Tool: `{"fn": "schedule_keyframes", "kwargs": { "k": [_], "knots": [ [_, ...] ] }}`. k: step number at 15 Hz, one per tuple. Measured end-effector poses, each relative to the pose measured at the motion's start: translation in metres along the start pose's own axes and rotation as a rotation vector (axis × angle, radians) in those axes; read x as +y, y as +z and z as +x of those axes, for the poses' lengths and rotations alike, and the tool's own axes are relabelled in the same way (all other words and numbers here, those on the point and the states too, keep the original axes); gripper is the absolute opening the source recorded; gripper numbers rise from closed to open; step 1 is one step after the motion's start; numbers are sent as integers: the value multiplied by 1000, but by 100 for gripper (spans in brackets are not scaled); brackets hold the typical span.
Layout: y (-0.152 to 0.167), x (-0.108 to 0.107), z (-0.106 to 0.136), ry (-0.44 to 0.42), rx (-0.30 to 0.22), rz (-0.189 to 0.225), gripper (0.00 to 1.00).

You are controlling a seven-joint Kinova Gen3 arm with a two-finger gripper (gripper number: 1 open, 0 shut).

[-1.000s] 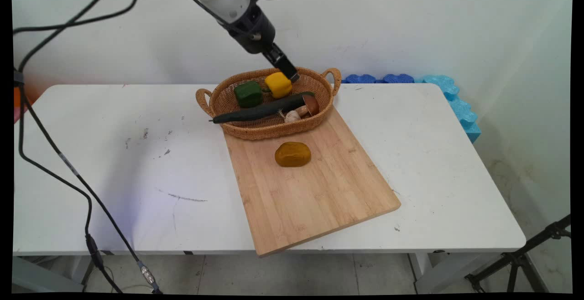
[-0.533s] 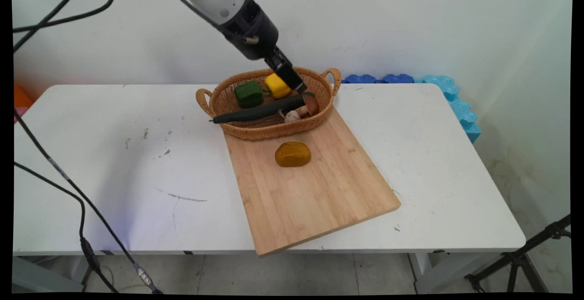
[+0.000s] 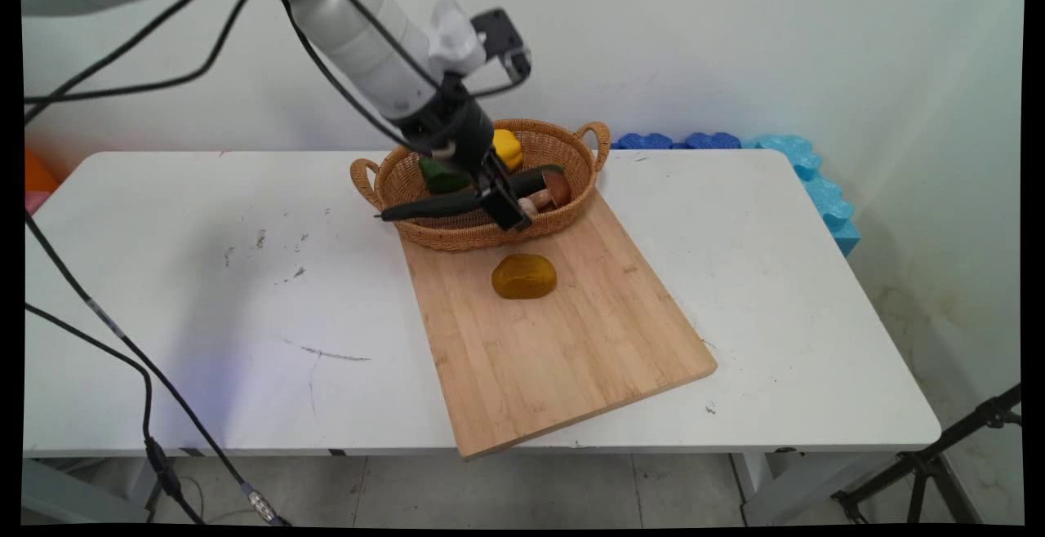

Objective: Pick up the potato from the cutting board

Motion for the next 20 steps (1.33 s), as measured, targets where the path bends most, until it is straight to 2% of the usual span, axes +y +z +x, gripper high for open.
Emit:
{"fn": "schedule_keyframes", "kwargs": {
  "k": [9,20],
  "knots": [
    [68,4,-20,54,-61,-2,100],
    [123,7,-27,78,-78,-41,100]
  ]
}}
